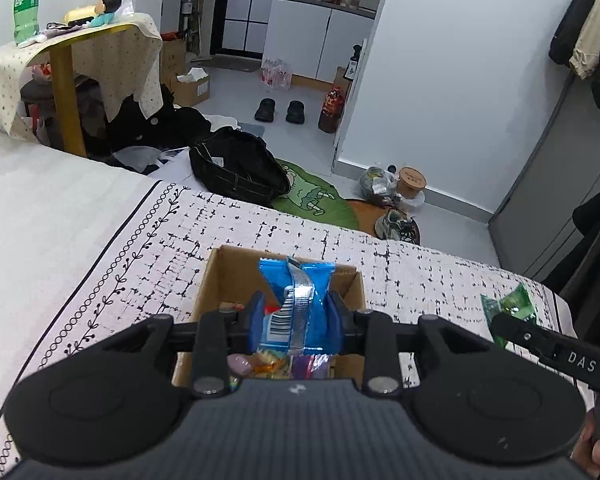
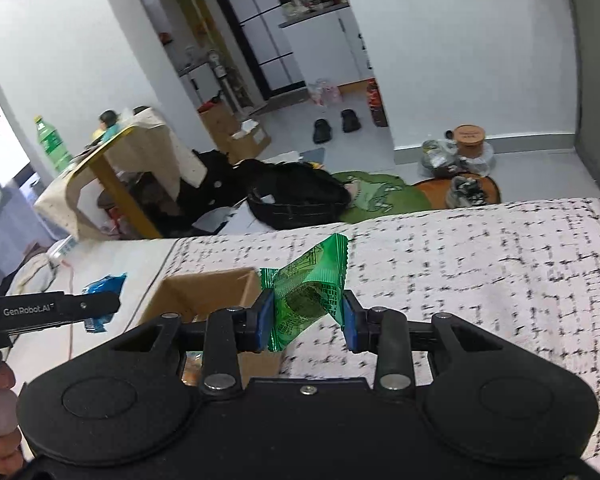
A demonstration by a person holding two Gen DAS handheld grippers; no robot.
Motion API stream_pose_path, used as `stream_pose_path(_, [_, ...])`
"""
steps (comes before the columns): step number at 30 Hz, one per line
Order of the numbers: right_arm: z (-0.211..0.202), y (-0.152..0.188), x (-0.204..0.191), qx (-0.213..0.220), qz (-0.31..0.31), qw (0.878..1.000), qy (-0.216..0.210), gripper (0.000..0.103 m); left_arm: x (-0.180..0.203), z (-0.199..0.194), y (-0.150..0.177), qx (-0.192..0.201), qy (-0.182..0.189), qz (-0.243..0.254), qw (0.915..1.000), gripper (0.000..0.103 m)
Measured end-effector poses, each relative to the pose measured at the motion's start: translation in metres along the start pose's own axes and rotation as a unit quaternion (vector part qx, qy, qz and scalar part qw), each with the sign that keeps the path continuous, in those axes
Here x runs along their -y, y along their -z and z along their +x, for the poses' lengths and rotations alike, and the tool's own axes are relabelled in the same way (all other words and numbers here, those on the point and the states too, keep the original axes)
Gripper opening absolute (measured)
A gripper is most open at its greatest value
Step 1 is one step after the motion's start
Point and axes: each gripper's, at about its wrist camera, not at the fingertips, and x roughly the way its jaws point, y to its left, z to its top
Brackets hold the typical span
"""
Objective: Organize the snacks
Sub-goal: 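Carry blue candy over the box with left tool while right tool carries green packet, then open left tool to drop blue candy while right tool releases green packet into box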
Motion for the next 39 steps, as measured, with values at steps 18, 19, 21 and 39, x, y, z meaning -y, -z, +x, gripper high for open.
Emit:
stream_pose_path(18, [0.002,0.008,-0.044,-0.022,-0.039,0.998,-0.037,0.034,-0.038,-0.016,0.022,-0.029,0.008,0.021,0.9993,0.032])
stream_pose_path(19, [0.003,0.008,-0.046,-0.024,-0.041,0.998,-0.039,0.034,-0.040,-0.015,0.022,-0.029,0.009,0.020,0.9993,0.032])
stream_pose_path(21, [0.007,0.010,-0.050,-0.028,-0.046,0.998,-0.040,0.034,-0.042,-0.015,0.022,-0.030,0.009,0.017,0.9994,0.032])
stream_pose_path(39, [0.073,0.004,-0.082,-0.054,-0.069,0.995,-0.038,0.035,-0.062,0.007,-0.002,-0.043,0.009,0.017,0.9989,0.032])
